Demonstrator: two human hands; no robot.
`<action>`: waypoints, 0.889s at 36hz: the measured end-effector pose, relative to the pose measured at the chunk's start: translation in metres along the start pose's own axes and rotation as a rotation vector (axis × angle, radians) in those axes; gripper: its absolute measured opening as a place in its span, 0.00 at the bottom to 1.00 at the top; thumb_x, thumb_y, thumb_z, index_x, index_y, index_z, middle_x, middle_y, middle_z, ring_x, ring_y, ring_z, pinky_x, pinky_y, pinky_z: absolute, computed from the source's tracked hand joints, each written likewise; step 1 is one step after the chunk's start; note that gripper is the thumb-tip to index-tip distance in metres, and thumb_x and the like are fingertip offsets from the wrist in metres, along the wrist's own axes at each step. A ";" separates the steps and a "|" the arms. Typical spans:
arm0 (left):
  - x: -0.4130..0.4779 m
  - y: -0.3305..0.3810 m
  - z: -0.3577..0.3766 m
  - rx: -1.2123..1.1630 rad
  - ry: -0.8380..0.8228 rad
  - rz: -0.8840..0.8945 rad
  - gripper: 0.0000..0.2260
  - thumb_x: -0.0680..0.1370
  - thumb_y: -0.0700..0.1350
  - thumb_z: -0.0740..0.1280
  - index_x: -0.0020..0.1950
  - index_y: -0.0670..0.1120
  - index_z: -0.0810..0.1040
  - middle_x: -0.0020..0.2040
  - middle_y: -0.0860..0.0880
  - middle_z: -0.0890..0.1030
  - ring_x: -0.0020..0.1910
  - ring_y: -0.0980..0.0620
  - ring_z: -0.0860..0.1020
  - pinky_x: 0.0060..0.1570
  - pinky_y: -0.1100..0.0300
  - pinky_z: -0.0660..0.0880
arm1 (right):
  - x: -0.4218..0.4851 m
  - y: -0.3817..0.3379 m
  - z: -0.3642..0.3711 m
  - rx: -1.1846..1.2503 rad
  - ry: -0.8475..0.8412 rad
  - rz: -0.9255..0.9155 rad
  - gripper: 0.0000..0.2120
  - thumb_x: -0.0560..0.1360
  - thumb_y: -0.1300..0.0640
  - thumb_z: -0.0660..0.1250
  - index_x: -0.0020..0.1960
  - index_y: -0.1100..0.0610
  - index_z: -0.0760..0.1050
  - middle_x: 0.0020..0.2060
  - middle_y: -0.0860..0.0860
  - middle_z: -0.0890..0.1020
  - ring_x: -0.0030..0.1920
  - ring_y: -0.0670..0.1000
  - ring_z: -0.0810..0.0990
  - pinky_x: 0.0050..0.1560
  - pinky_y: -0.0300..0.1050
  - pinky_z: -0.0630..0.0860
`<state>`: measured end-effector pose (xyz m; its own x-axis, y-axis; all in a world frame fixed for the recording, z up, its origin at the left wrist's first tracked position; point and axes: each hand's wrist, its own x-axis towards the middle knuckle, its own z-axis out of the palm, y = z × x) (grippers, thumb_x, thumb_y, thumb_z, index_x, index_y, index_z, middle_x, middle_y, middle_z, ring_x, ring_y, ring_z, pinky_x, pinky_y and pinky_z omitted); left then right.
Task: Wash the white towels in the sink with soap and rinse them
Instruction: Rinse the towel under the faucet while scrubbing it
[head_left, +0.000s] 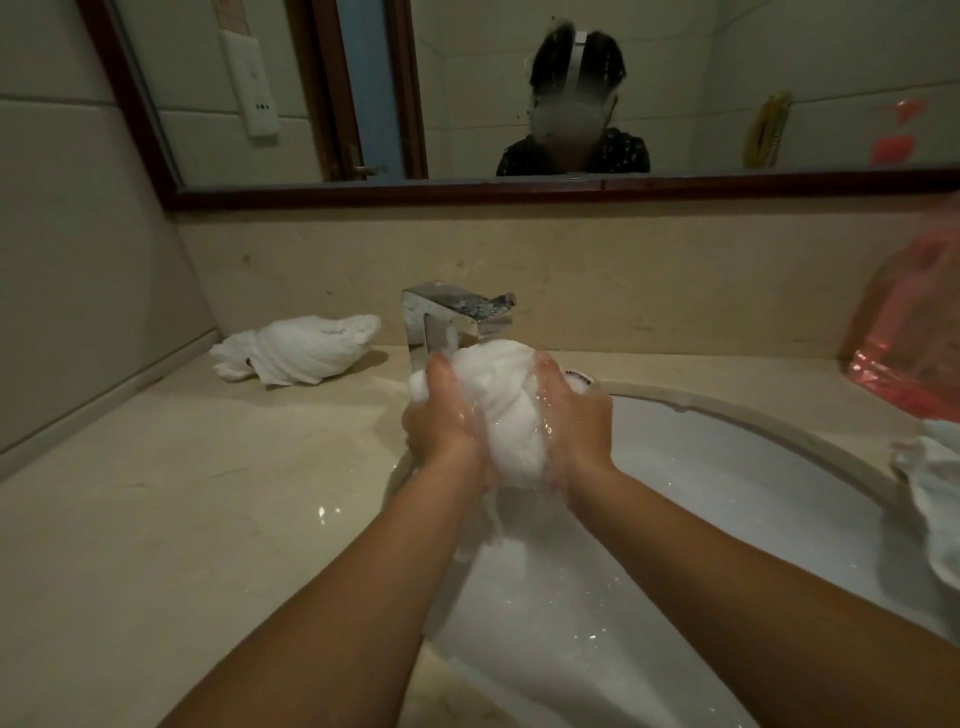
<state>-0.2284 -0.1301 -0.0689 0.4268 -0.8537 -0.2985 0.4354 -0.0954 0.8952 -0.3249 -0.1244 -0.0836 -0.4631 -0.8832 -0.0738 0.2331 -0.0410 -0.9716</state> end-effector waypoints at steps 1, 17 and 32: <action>0.000 0.000 -0.001 0.013 0.004 0.003 0.28 0.63 0.72 0.65 0.43 0.49 0.82 0.45 0.46 0.86 0.50 0.38 0.84 0.58 0.39 0.81 | 0.000 -0.002 0.002 -0.023 0.021 -0.016 0.20 0.74 0.39 0.74 0.50 0.57 0.82 0.43 0.52 0.86 0.46 0.56 0.85 0.50 0.51 0.82; -0.009 -0.034 0.015 0.101 -0.371 -0.130 0.58 0.53 0.85 0.72 0.77 0.55 0.74 0.65 0.46 0.85 0.60 0.42 0.85 0.62 0.41 0.81 | -0.008 -0.012 -0.021 -0.036 0.035 -0.247 0.14 0.81 0.40 0.69 0.48 0.51 0.82 0.45 0.50 0.88 0.48 0.51 0.88 0.53 0.53 0.85; -0.010 -0.016 0.004 -0.074 -0.160 0.070 0.18 0.74 0.60 0.76 0.61 0.58 0.81 0.55 0.48 0.88 0.50 0.44 0.88 0.53 0.43 0.85 | -0.010 -0.032 -0.035 -0.144 -0.323 0.144 0.29 0.76 0.29 0.68 0.57 0.54 0.86 0.48 0.54 0.90 0.50 0.60 0.89 0.61 0.70 0.81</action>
<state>-0.2431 -0.1220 -0.0790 0.3290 -0.9281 -0.1741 0.4689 0.0005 0.8833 -0.3574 -0.0986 -0.0599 -0.1355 -0.9778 -0.1597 0.1432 0.1401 -0.9797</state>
